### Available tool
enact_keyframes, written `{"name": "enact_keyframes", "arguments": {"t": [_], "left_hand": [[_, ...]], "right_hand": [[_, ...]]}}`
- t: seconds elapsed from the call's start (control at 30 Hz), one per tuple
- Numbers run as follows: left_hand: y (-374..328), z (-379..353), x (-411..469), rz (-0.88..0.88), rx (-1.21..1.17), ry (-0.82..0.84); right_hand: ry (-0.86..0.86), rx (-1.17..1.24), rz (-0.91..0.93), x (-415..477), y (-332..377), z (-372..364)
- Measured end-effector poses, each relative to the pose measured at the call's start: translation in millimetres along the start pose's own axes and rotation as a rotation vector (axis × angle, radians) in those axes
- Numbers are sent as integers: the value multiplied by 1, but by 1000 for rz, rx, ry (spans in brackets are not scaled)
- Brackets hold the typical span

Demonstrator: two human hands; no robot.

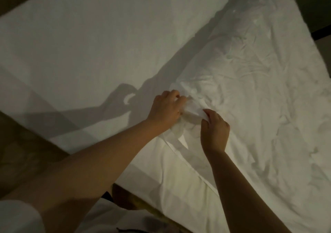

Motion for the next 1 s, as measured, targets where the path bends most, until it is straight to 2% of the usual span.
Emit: {"name": "enact_keyframes", "arguments": {"t": [0.17,0.23,0.33,0.37,0.4,0.47,0.5,0.53,0.6,0.67,0.73,0.8,0.83,0.93,1.0], "left_hand": [[20,45,29,14,-110,-237],[21,35,22,2,-110,-173],[31,-8,0,33,-81,62],[38,-19,-6,48,-52,122],[46,-24,-10,73,-22,157],[60,-26,-11,138,4,191],[64,-28,-10,156,1,208],[67,-32,-8,173,1,261],[70,-37,2,209,42,401],[69,-25,15,238,121,455],[66,12,22,199,138,287],[70,50,13,155,42,116],[80,58,7,188,-1,138],[103,35,0,255,67,447],[102,20,6,220,109,503]], "right_hand": [[-106,19,30,-8,-8,1],[-128,11,68,-30,-8,-13],[-63,58,115,-74,7,-48],[15,112,46,-84,10,-62],[121,199,-97,-91,10,-77],[347,445,-574,-103,5,-106],[387,629,-824,-107,6,-117],[369,859,-1024,-108,10,-127],[245,1269,-1232,-100,22,-139],[146,1435,-1272,-88,34,-145],[84,1441,-1238,-75,43,-146],[-2,1435,-1154,-63,50,-144],[-51,1430,-1131,-61,53,-143],[-131,1300,-1106,-72,57,-145],[-192,1232,-1168,-86,59,-149]]}}
Point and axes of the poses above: each hand's wrist, its own x-axis towards the middle knuckle, its own z-axis out of the back of the hand, y = z × x, the point moved 6 cm from there along x, towards the middle knuckle, and after that the axes turned 11 degrees about x, right-handed, at the moved point
